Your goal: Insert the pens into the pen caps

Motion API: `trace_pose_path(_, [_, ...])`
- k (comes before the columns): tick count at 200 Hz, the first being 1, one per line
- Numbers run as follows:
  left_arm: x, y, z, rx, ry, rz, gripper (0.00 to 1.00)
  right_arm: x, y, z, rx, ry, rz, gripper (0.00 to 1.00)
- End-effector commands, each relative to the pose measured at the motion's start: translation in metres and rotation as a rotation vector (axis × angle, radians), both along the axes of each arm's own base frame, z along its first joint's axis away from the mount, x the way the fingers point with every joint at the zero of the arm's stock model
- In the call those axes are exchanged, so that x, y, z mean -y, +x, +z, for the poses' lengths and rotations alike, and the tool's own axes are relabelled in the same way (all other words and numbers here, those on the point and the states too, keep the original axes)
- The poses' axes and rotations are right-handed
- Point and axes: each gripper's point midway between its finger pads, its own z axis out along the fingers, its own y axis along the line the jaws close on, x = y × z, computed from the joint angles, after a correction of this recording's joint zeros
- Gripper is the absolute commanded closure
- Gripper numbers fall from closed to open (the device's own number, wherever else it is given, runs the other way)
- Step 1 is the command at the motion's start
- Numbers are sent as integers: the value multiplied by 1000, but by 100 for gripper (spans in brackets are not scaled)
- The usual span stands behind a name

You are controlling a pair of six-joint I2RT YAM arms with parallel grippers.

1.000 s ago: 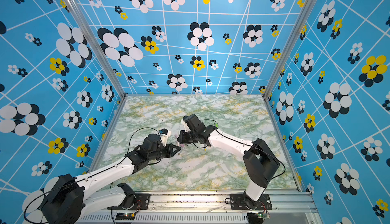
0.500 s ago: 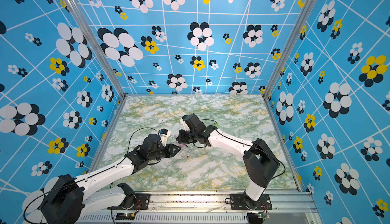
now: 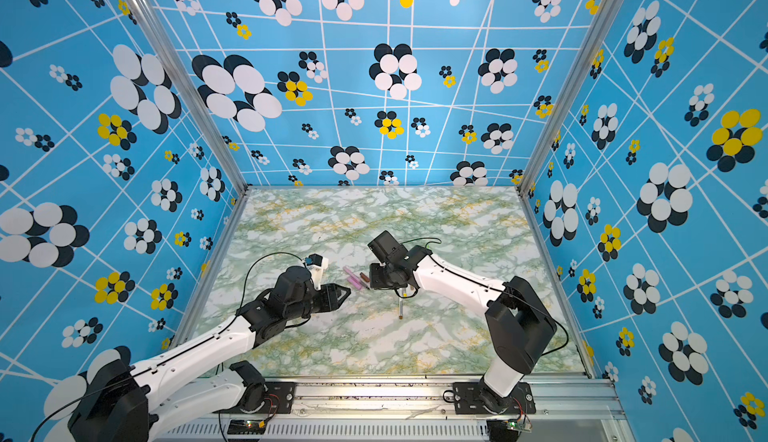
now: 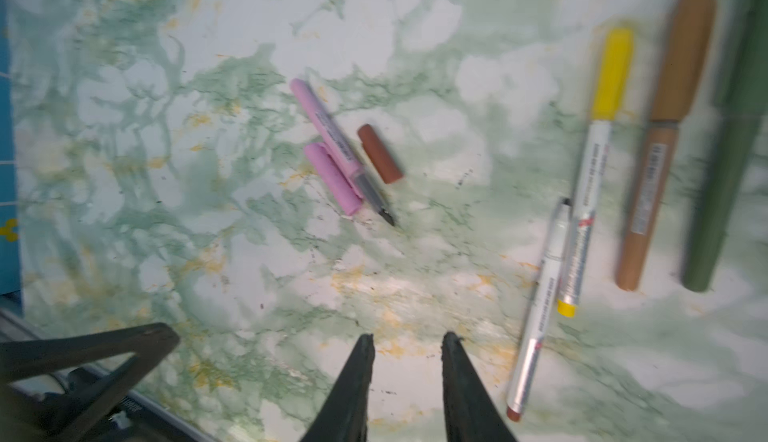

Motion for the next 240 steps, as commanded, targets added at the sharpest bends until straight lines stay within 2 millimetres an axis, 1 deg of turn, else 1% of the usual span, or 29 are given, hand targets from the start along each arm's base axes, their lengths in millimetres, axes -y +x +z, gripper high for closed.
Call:
trace_pose_path(1, [3,1,11,40,20,-42,48,49,-12,-12,-11,-179,-64,67])
trace_pose_path(11, [6,0,14,40,22,-57,46,52,-15,-12,-11,-172,-74,66])
trace_pose_path(36, [11,-2,16,24,52,-64,41,59,-14,-13,-20,-158,-100,66])
trace_pose_path(52, [18,-4,15,8,78,-75,41,68,-12,-16,-30,-147,-139,66])
trace_pose_path(58, [23,-5,14,4,92,-84,41,71,-11,-14,-28,-135,-160,65])
trace_pose_path(67, [30,-8,12,-1,124,-100,41,84,-6,-13,-31,-123,-218,65])
trace_pose_path(81, [43,-13,8,-2,188,-133,41,105,-1,-6,-13,-88,-308,65])
trace_pose_path(110, [75,-23,-5,-18,314,-206,41,151,11,15,60,8,-481,64])
trace_pose_path(130, [100,-29,-20,-52,413,-265,42,174,15,33,125,72,-559,63])
trace_pose_path(143, [115,-32,-32,-77,472,-299,42,185,14,40,152,103,-591,63])
trace_pose_path(160, [132,-36,-46,-108,535,-331,44,191,14,45,168,144,-610,63])
trace_pose_path(181, [148,-37,-60,-137,580,-343,45,190,12,46,163,183,-601,63])
trace_pose_path(187, [150,-36,-64,-145,592,-339,46,189,12,47,164,191,-595,63])
trace_pose_path(192, [153,-35,-61,-143,589,-334,47,188,12,47,164,197,-592,63])
trace_pose_path(195, [153,-35,-67,-153,604,-335,47,188,11,47,163,200,-589,63])
trace_pose_path(199, [154,-34,-70,-158,611,-334,48,187,11,46,163,204,-586,63])
trace_pose_path(240, [158,-28,-89,-191,671,-307,54,181,10,49,174,253,-565,63])
